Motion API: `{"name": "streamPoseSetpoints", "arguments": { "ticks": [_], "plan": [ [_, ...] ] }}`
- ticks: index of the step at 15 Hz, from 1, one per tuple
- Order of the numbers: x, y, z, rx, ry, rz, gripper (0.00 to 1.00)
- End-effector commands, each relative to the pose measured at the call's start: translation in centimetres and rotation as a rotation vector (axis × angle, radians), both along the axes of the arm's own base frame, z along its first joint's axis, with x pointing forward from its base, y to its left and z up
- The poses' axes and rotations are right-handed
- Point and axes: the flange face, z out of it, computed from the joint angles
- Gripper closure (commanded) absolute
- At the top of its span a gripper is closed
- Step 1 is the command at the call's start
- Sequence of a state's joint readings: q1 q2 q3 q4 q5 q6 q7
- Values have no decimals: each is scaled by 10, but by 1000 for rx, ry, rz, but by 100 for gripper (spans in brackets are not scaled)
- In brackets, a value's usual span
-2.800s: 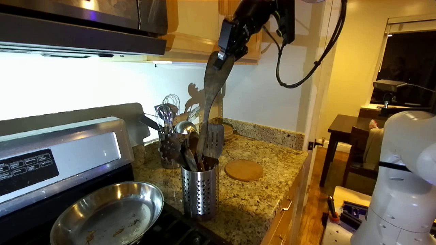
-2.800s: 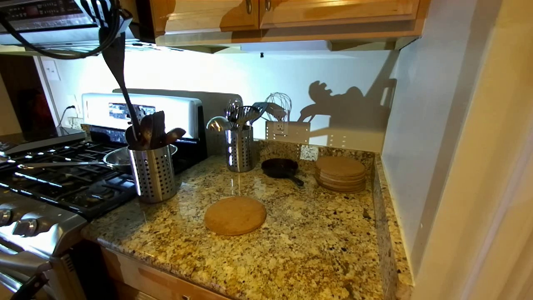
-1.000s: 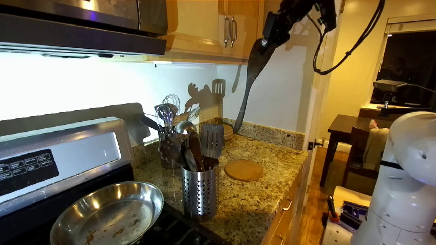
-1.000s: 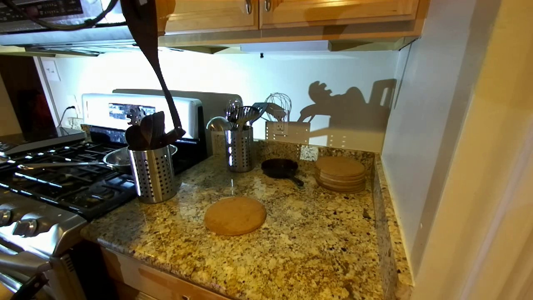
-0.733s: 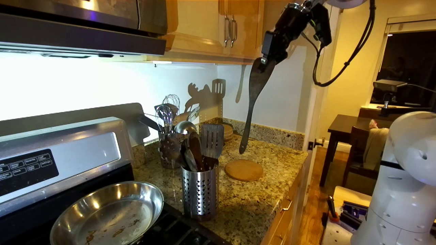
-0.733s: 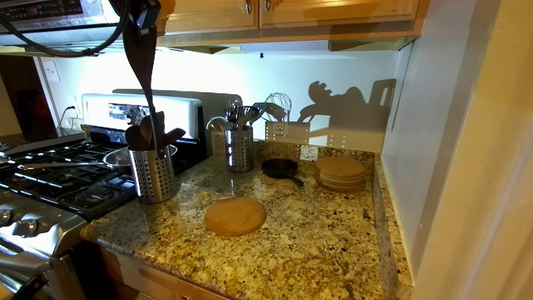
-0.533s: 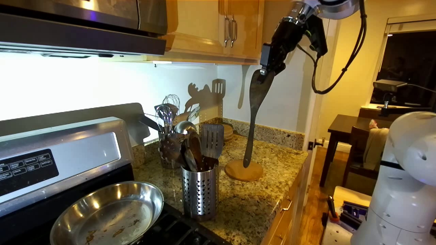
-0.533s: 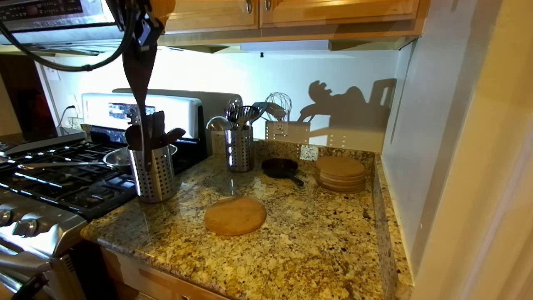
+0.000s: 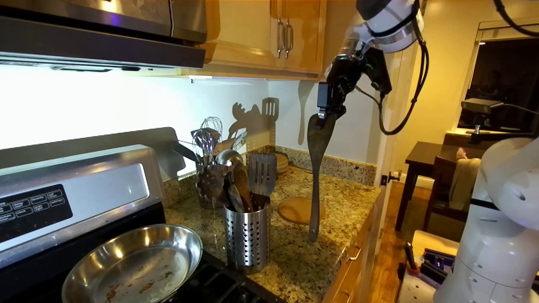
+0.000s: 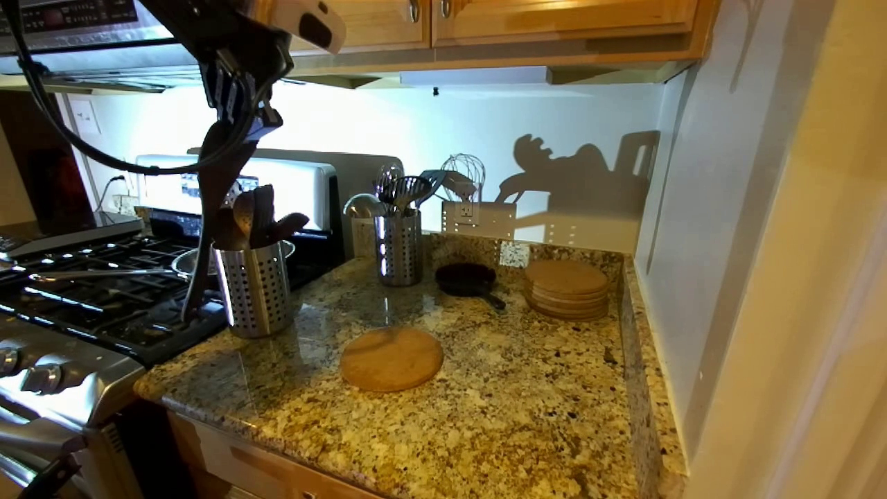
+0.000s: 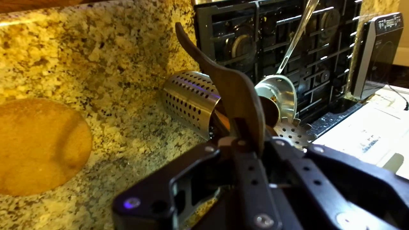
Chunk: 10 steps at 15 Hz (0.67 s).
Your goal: Pick up the wooden spoon from the utensil holder and put it on the countertop.
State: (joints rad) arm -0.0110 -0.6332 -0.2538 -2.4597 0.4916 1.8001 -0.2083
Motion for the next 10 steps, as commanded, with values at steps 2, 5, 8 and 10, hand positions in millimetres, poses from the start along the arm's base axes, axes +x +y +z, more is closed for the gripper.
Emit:
{"name": "streamPoseSetpoints", "arguments": {
  "ticks": [2, 5, 8, 10],
  "plan": [
    [18, -7, -38, 101, 24, 60, 92],
    [30, -13, -65, 139, 57, 87, 92],
    [40, -19, -92, 175, 76, 100, 92],
    [46, -24, -108, 205, 82, 102, 92]
  ]
}}
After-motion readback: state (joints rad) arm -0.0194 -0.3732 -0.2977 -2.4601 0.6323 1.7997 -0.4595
